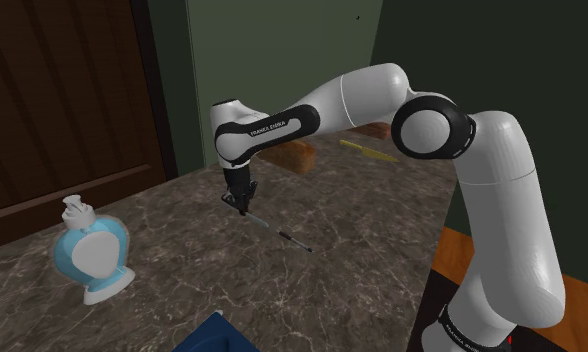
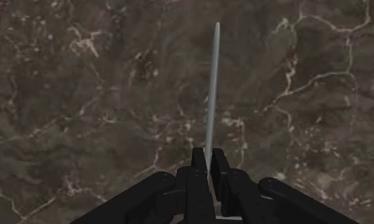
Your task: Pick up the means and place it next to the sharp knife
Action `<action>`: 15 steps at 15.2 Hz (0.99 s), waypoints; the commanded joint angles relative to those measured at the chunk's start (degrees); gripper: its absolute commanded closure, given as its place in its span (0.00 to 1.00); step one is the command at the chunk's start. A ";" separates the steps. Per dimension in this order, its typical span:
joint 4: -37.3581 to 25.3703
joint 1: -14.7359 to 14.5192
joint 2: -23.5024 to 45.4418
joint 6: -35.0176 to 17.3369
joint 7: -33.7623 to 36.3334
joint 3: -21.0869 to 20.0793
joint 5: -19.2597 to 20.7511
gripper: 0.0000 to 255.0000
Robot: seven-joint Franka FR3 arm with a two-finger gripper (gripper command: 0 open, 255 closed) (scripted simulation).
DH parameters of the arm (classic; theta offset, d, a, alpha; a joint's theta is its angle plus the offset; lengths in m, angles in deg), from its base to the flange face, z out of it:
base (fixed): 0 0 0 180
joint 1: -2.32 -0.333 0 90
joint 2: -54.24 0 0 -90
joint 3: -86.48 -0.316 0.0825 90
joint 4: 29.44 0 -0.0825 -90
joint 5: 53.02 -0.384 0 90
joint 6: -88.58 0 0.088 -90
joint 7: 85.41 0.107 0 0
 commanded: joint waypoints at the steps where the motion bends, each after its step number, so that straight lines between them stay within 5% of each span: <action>1: 0.00 0.00 0.00 0.00 0.00 0.00 0.00 1.00; 15: -3.77 -0.01 -2.08 5.81 -0.34 -0.22 -0.42 1.00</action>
